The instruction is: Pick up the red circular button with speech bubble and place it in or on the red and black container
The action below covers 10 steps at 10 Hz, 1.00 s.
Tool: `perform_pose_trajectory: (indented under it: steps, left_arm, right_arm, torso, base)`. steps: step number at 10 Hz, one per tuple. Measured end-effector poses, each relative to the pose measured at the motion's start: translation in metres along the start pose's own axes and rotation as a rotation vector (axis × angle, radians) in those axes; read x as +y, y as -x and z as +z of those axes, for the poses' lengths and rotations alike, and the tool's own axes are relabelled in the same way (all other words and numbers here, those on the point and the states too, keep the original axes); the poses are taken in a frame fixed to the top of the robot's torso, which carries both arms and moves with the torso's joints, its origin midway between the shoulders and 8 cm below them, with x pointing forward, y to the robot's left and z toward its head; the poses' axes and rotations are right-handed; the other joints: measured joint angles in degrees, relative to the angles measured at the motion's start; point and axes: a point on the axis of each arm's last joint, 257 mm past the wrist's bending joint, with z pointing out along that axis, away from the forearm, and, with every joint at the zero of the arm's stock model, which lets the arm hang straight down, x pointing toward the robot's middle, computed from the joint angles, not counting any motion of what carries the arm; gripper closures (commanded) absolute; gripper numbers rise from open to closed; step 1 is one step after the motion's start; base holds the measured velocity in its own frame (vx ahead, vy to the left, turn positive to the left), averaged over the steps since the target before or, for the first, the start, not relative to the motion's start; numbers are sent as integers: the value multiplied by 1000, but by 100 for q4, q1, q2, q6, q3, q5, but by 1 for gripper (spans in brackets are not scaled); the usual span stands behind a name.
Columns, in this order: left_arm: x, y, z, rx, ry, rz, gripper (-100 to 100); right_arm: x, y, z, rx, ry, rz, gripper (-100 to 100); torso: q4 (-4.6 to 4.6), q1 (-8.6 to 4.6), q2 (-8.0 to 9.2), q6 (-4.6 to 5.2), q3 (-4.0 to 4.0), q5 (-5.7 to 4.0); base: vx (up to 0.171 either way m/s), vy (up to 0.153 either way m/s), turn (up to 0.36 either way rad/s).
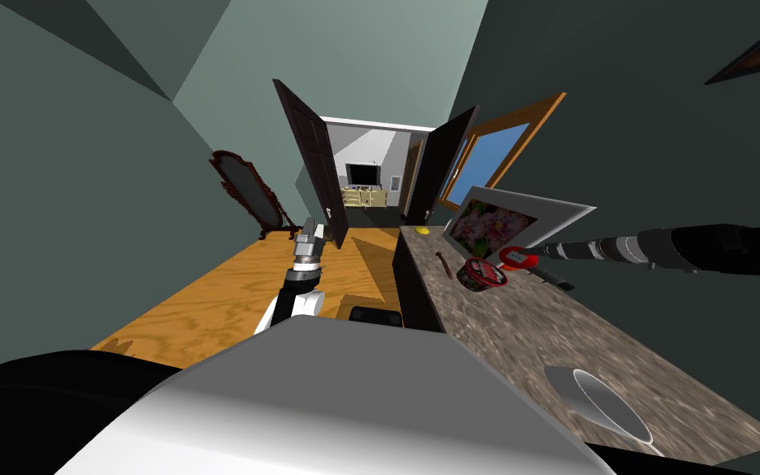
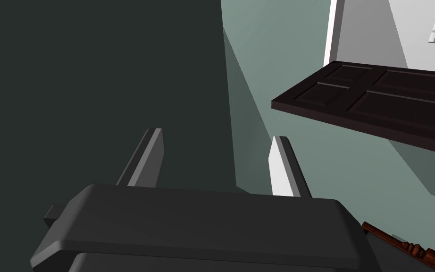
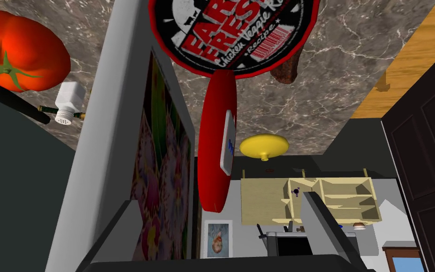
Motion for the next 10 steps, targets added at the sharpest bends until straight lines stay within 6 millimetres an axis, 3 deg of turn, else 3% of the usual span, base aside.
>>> perform_pose_trajectory:
  steps: [1,9,10]
  left_arm:
    - [0,0,0,0,0,0,0]
    - [0,0,0,0,0,0,0]
    - [0,0,0,0,0,0,0]
  right_arm:
    - [0,0,0,0,0,0,-100]
    - [30,57,-23,-8,20,-35,-100]
    - [31,58,-24,-7,21,-34,0]
  torso:
    - [0,0,0,0,0,0]
    - [2,-7,5,2,3,-1]
    - [1,-4,4,0,2,-3]
  base:
    - [-8,-14,-56]
    - [-7,-20,-41]
    - [0,0,0]
